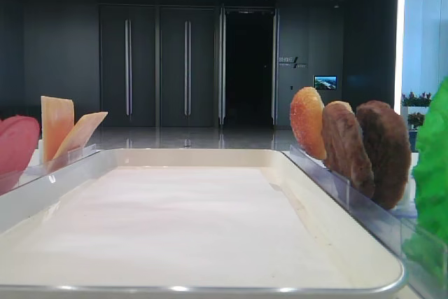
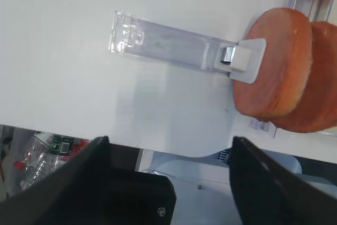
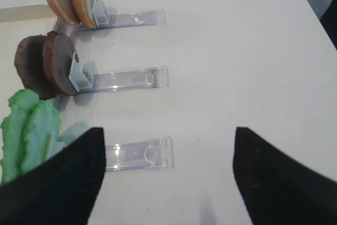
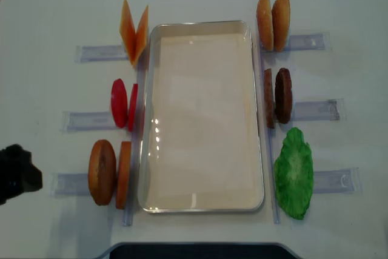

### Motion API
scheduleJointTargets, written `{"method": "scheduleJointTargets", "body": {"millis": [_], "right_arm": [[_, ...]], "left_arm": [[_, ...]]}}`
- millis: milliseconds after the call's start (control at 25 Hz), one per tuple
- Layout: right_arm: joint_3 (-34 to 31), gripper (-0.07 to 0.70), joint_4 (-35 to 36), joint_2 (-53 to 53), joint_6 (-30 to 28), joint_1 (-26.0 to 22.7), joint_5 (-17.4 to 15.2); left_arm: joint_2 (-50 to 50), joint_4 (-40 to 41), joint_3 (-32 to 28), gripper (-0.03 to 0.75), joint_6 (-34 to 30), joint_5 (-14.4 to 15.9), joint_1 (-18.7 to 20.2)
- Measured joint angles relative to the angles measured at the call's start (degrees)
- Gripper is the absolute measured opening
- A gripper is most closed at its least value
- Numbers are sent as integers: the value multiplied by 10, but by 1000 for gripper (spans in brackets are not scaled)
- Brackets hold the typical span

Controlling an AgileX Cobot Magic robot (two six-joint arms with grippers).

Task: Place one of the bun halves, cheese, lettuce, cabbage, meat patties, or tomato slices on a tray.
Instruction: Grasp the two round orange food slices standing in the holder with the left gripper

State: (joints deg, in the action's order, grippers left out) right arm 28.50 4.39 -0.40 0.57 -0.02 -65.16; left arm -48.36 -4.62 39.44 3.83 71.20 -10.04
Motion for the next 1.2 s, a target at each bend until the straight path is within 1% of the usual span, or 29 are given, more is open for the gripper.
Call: {"method": "scheduleJointTargets", "body": {"millis": [240, 360, 680, 1200], "right_arm": [[0, 514, 0, 0, 0, 0, 0], [0, 514, 0, 0, 0, 0, 0], [0, 514, 0, 0, 0, 0, 0], [0, 514, 0, 0, 0, 0, 0]], "left_arm": [[-87, -1, 69, 509, -3, -2, 0], [-107, -2, 91, 507, -4, -3, 0], [-128, -7, 97, 504, -25, -3, 0], [-128, -4, 97, 503, -17, -3, 0]]}}
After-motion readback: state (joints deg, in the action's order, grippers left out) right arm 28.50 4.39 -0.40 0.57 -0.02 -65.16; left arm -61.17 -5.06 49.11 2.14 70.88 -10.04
